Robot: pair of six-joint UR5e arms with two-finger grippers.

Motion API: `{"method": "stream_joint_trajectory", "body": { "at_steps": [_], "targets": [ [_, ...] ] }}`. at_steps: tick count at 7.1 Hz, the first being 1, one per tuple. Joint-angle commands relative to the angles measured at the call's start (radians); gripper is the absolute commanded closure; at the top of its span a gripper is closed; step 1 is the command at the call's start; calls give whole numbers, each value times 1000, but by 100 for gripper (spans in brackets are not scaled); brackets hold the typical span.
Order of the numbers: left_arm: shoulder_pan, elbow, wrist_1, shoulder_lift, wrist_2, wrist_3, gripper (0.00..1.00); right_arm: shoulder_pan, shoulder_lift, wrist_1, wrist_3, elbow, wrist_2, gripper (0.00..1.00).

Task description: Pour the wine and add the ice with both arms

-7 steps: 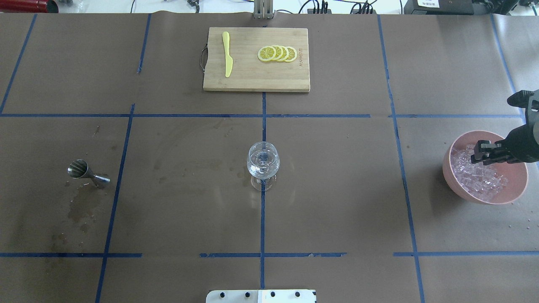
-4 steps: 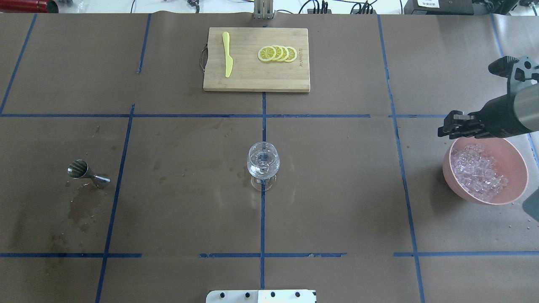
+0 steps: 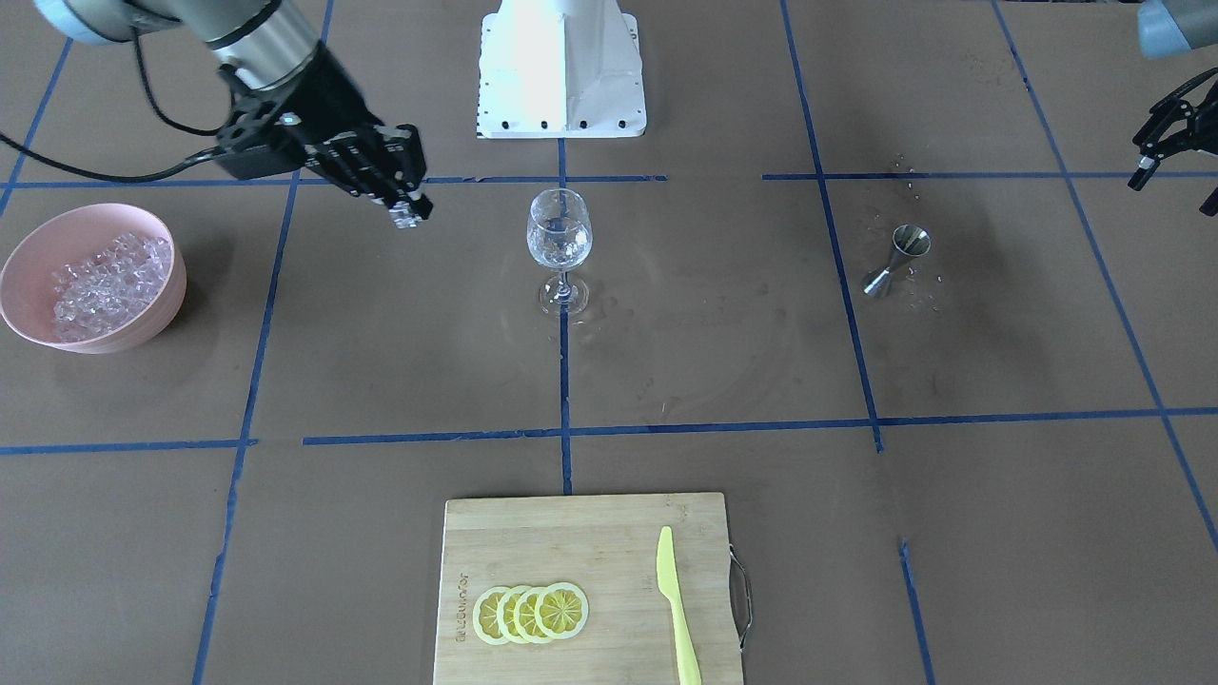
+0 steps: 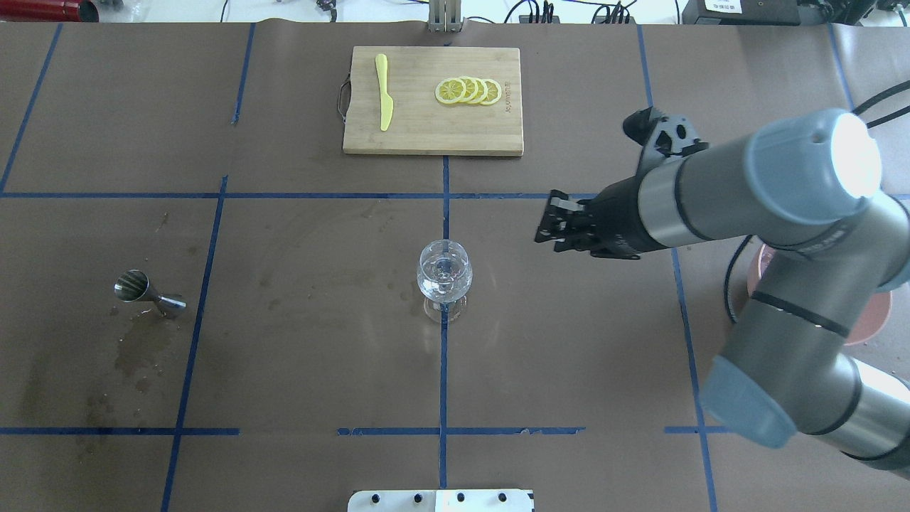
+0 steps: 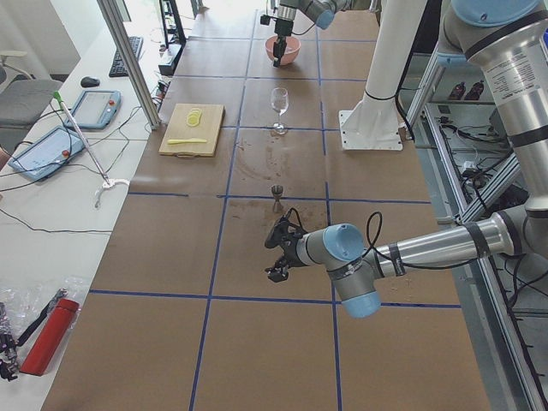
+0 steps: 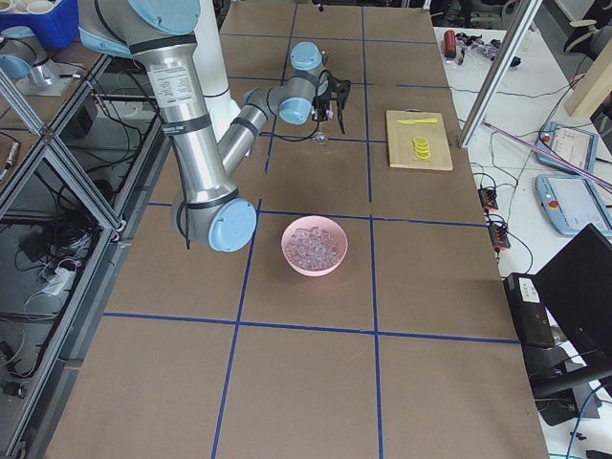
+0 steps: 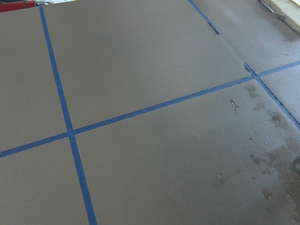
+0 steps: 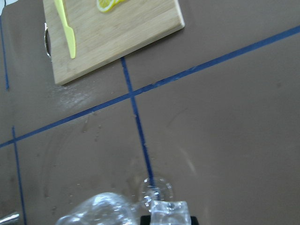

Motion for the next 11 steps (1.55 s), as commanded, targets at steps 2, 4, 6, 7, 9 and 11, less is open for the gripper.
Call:
{"method": "stream_joint_trajectory", "body": {
  "at_steps": [2,4,6,7,9,11],
  "targets": [
    [0,-2,-5,0,1,-2,0,-52,207,-76,88,-107,-58,100],
    [-5,-1,-21,0,1,-2,0,-68,213,-76,97,-123,-60,100],
    [-5,-2,-22,0,1,-2,0,-82,215,-76,126,-121,-60,99],
    [-5,-2,-23,0,1,-2,0,-87,215,-77,131,-121,-60,75],
    [-5,-2,-23,1,1,-2,0,-114,212,-77,139,-121,-104,19],
    [-8,-2,-25,1,1,-2,0,-118,213,-79,160,-116,-118,0]
  ]
}}
